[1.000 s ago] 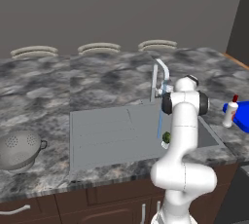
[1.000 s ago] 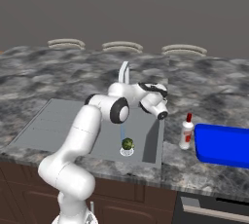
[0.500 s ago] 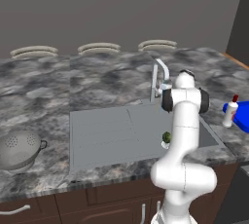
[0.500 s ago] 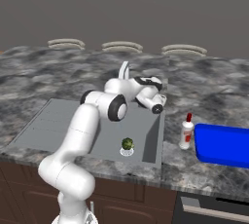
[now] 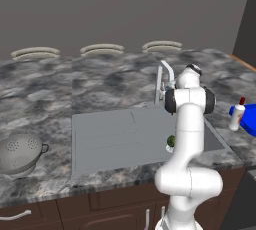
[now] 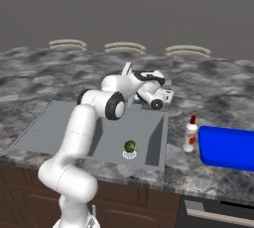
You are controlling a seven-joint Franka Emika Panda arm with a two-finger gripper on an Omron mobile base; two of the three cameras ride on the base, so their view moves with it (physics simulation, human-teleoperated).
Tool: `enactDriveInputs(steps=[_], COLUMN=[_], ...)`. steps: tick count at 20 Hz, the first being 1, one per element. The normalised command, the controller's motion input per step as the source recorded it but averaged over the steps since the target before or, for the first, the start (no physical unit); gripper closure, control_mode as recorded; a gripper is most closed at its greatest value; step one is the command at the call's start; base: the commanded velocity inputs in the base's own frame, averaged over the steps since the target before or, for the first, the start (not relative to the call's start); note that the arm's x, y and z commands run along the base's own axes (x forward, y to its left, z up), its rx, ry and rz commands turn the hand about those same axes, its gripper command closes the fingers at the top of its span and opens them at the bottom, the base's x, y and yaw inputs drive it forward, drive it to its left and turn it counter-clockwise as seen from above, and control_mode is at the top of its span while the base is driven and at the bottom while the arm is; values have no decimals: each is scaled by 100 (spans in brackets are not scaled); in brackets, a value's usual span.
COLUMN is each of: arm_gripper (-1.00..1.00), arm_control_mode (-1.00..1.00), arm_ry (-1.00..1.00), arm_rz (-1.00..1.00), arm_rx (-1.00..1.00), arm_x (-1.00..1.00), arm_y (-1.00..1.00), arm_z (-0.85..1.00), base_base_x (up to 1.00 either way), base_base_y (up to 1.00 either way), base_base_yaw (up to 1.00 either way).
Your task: Pick up all produce items and place them in the sink. Turn on the sink faucet to wash them. Then turn the sink off and put them in the tray.
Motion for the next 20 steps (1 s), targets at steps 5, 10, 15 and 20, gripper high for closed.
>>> enactDriveInputs(steps=[5,10,15,20], arm_gripper=[-100,-100,-100,-100], arm_control_mode=[-100,-100,-100,-100], arm_ry=[0,12,28,57], arm_rz=[0,-1,-15,-27], arm_rx=[-10,0,0,0], arm_x=[-64,-100,-98,-73], arm_y=[-51,-1,0,0], arm_z=[46,86,100,82], base_base_x=[0,0,0,0], base_base_y=[0,0,0,0], base_base_yaw=[0,0,0,0])
